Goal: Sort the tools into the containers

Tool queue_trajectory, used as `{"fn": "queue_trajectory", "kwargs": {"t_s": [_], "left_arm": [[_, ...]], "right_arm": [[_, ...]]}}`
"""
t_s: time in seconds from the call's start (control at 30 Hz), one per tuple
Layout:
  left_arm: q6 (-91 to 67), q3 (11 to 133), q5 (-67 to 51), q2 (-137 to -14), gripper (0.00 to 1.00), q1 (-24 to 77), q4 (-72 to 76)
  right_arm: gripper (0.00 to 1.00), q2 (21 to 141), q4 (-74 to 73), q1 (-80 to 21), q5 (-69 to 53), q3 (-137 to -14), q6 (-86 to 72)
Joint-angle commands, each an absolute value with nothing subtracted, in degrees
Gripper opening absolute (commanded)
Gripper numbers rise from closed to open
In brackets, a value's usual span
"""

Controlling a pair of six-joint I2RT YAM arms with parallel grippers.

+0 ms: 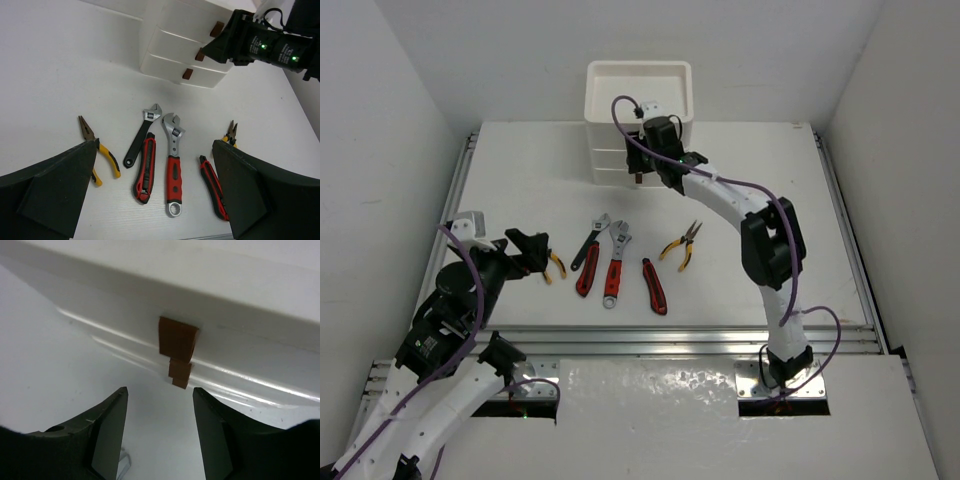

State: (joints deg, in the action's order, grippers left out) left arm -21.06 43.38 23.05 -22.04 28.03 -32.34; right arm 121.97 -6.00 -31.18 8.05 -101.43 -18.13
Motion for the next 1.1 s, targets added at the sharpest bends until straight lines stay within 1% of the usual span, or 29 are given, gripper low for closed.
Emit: {"fn": "queue_trajectory", "kwargs": {"t_s": [0.0, 0.1, 0.2, 0.23, 0.27, 0.33, 0.37, 0.57, 0.6, 0.63, 0.67, 0.7, 0.77, 0.83, 0.87, 0.93, 0.97, 1.07], "left_arm": [[-20.21, 43.33, 22.50, -22.15, 1.00, 27.42, -29.71], [-20.13, 43.24, 22.41, -21.97, 1.00, 27.42, -29.79], [-19.95, 43.24, 21.89, -22.24, 1.00, 27.42, -29.53], [-19.95, 43.24, 21.71, -22.24, 1.00, 27.42, -29.53], [-19.95, 43.24, 21.71, -22.41, 1.00, 27.42, -29.53], [-19.95, 43.24, 21.80, -22.32, 1.00, 27.42, -29.53], [-19.95, 43.24, 21.80, -22.15, 1.00, 27.42, -29.53], [-19.95, 43.15, 21.62, -22.06, 1.00, 27.42, -29.53], [-19.95, 43.24, 21.62, -22.06, 1.00, 27.42, -29.44], [-19.95, 43.24, 21.62, -21.97, 1.00, 27.42, -29.44], [-19.95, 43.24, 21.53, -21.97, 1.00, 27.42, -29.53], [-19.95, 43.16, 21.62, -21.89, 1.00, 27.42, -29.53], [-19.95, 43.15, 21.71, -21.71, 1.00, 27.42, -29.53], [-19.95, 43.24, 21.80, -21.53, 1.00, 27.42, -29.53], [-19.95, 43.24, 21.97, -21.45, 1.00, 27.42, -29.53], [-20.04, 43.24, 22.06, -21.27, 1.00, 27.42, -29.53], [-20.04, 43.24, 22.06, -21.36, 1.00, 27.42, -29.53], [-20.04, 43.24, 21.97, -21.36, 1.00, 27.42, -29.62]], "right_arm": [[0.56, 125.59, -6.06, -30.76, 13.26, -106.25, -20.56], [0.56, 127.26, -6.95, -30.67, 15.29, -108.02, -21.27], [0.53, 128.49, -6.42, -30.67, 15.38, -108.63, -21.71], [0.52, 128.93, -6.15, -30.67, 15.29, -109.07, -21.71], [0.48, 129.28, -6.15, -30.67, 15.12, -109.42, -21.71], [0.46, 130.60, -5.72, -30.67, 15.12, -110.56, -21.62], [0.42, 131.21, -5.28, -30.67, 15.12, -110.91, -21.62], [0.36, 132.27, -2.64, -30.67, 14.94, -111.36, -21.18], [0.33, 132.54, -2.38, -30.67, 14.94, -111.44, -21.09], [0.27, 132.63, -2.37, -30.59, 14.94, -111.53, -20.92], [0.15, 132.45, -2.29, -30.67, 14.94, -111.10, -20.66], [0.00, 130.97, -0.72, -30.76, 14.94, -107.96, -20.83], [0.00, 128.51, -0.36, -30.85, 14.77, -105.84, -21.09], [0.00, 125.26, 3.86, -31.55, 15.37, -97.85, -21.62], [0.00, 121.68, 5.26, -31.73, 15.73, -91.47, -22.75], [0.00, 116.14, 9.65, -32.17, 15.03, -85.02, -24.34], [0.00, 114.54, 10.89, -32.52, 15.03, -79.68, -25.56], [0.00, 109.96, 13.62, -34.45, 14.15, -73.22, -26.72]]}}
